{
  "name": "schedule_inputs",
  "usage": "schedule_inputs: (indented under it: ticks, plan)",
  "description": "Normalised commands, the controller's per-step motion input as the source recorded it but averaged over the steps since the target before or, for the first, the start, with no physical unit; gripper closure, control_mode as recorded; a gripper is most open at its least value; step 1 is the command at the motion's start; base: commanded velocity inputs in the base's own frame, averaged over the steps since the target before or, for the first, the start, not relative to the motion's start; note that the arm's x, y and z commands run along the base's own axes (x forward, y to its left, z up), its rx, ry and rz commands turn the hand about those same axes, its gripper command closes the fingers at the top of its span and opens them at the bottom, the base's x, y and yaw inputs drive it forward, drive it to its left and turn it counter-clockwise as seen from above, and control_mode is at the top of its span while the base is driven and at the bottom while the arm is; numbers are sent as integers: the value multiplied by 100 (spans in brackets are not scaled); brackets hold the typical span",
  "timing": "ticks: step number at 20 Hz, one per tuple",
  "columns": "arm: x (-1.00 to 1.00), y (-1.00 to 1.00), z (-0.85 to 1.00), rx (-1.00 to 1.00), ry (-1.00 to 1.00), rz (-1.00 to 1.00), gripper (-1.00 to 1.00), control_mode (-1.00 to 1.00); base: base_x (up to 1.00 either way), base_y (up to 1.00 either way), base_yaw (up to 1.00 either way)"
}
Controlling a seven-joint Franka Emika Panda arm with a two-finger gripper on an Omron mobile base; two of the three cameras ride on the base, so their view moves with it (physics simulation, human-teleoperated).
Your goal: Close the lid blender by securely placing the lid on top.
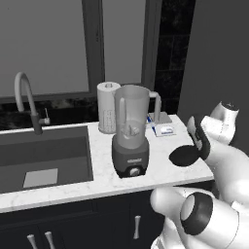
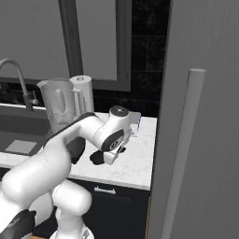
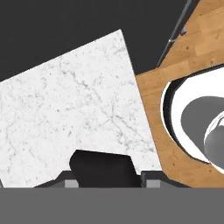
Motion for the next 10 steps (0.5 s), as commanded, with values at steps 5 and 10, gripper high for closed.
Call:
schedule_inputs:
  ticks: [5, 10]
  plan:
    - [-37, 13, 76, 0, -14, -14, 100, -100, 0, 0, 0]
    - [-29, 11, 73, 3, -20, -10, 100, -100, 0, 0, 0]
